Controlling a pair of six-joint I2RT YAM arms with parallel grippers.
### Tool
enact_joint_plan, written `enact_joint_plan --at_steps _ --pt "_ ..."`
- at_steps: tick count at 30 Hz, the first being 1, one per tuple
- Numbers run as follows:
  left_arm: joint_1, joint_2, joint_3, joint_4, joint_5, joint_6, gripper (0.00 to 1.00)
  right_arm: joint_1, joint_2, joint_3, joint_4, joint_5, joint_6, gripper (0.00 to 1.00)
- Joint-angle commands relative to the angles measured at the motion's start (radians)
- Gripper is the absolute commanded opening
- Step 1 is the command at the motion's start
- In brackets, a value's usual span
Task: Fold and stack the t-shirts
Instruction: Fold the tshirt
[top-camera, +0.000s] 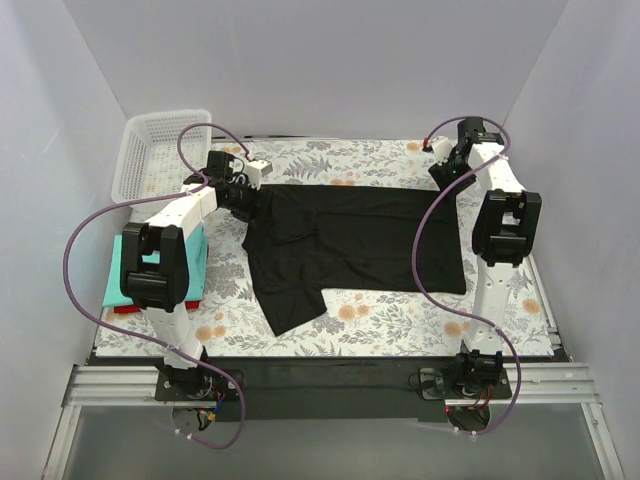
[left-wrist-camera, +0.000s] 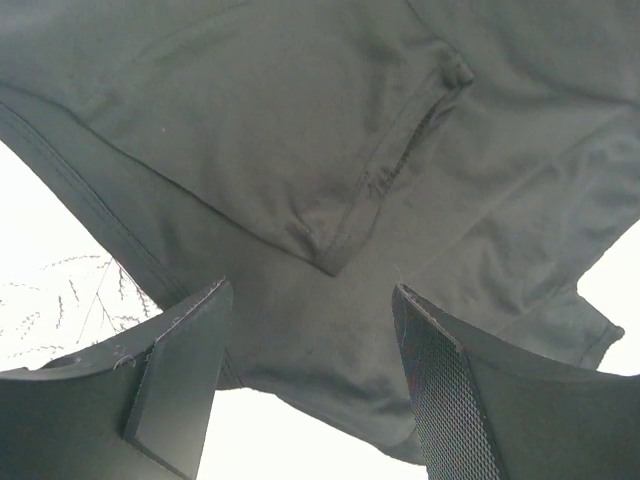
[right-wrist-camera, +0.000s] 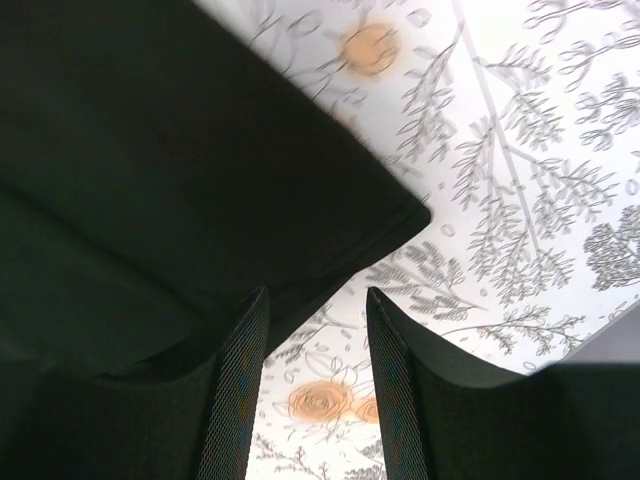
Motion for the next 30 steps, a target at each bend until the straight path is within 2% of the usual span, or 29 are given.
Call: enact_joint_plan --at_steps 1,11,20,24,30 --pt "-0.007 0.003 -0.004 0.045 -0.030 -0.016 0.64 -0.012 0.012 0.104 0.022 0.020 0.086 0.50" --pt "-0.008 0.054 0.003 0.058 -0.033 -0.043 0.64 -0.044 0.052 0.075 0.053 0.010 0.137 0.44" --pt "-0.010 0.083 0.006 0.061 -0.035 -0.053 0.64 -0.103 0.077 0.055 0.050 -0.117 0.258 0.38" --pt "-0.010 0.086 0.002 0.066 -0.031 -0.060 0.64 -0.135 0.086 0.064 0.051 -0.220 0.344 0.35" --pt "-0.010 0.094 0.011 0.066 -0.031 -0.065 0.64 -0.153 0.115 0.091 0.050 -0.246 0.382 0.29"
